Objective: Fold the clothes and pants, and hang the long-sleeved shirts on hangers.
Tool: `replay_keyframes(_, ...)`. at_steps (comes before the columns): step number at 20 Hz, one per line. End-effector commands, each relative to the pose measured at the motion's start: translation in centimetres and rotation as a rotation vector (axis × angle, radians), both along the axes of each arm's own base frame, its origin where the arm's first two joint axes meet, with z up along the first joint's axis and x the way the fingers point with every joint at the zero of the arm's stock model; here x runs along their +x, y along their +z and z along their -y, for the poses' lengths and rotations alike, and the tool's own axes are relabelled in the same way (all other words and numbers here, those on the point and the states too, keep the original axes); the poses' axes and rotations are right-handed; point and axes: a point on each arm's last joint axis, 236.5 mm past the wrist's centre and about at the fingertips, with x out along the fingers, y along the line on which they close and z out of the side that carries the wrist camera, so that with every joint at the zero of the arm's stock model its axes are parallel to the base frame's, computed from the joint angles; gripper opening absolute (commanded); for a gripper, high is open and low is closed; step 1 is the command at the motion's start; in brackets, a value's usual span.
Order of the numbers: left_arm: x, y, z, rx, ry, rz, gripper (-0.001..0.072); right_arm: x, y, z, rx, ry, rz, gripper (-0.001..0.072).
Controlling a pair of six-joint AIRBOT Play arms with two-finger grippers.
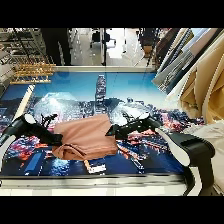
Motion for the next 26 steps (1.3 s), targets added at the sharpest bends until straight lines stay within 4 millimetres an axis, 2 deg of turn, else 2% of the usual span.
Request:
replay_keyframes(1,0.0,0.0,0.0,-0.001,0.0,0.0,0.0009,-1.8,0.3,-4.0,0.065,0.057,-0.002,0.0651)
replay_keyframes(2,0.0,0.0,0.0,-0.001,0.0,0.0,0.0009,-2.4,0.4,-5.1,0.064,0.083,0.006,0.046)
replay_keyframes(4,0.0,0.1,0.0,-0.002,-0.005,0.002,0.0009,-2.8,1.5,-6.4,0.078,0.114,0.029,0.0016)
replay_keyframes(5,-0.2,0.5,0.0,-0.004,-0.007,0.001,0.0009,-2.4,2.9,-6.6,0.085,0.116,0.044,0.0013)
replay_keyframes(7,-0.4,3.0,0.1,-0.013,-0.012,0.042,0.0009,-0.3,6.7,-5.4,0.046,0.089,0.13,0.0012)
replay_keyframes(9,0.3,6.9,0.8,-0.041,0.006,0.158,0.0009,2.5,12.0,-1.8,-0.041,0.023,0.257,0.0012)
replay_keyframes(11,0.5,11.5,2.1,-0.087,0.018,0.283,0.0009,5.4,18.1,4.2,-0.15,-0.101,0.365,0.0012)
replay_keyframes(13,-0.1,14.8,3.3,-0.129,0.014,0.363,0.0009,6.9,24.2,11.7,-0.252,-0.236,0.45,0.0012)
replay_keyframes(16,-1.1,17.3,3.9,-0.144,0.002,0.421,0.0009,7.2,33.3,24.2,-0.35,-0.511,0.598,0.0012)
replay_keyframes(18,-1.1,17.7,4.0,-0.149,0.002,0.432,0.0009,5.6,37.2,32.7,-0.425,-0.709,0.656,0.0012)
replay_keyframes(19,-1.1,17.6,4.0,-0.15,0.002,0.432,0.0009,4.0,38.0,37.2,-0.474,-0.811,0.649,0.0012)
replay_keyframes(20,-1.1,17.6,4.0,-0.15,0.001,0.431,0.0009,1.8,37.6,41.2,-0.533,-0.872,0.606,0.0012)
replay_keyframes(22,-1.2,17.5,4.1,-0.15,-0.002,0.429,0.0009,-3.7,34.8,47.3,-0.644,-0.928,0.453,0.0012)
replay_keyframes(24,-1.2,17.5,4.1,-0.148,-0.019,0.44,0.0009,-9.2,32.0,52.0,-0.725,-1.015,0.284,0.0012)
replay_keyframes(26,-1.0,17.6,4.0,-0.146,-0.016,0.447,0.0009,-14.3,28.7,54.6,-0.747,-1.106,0.11,0.0012)
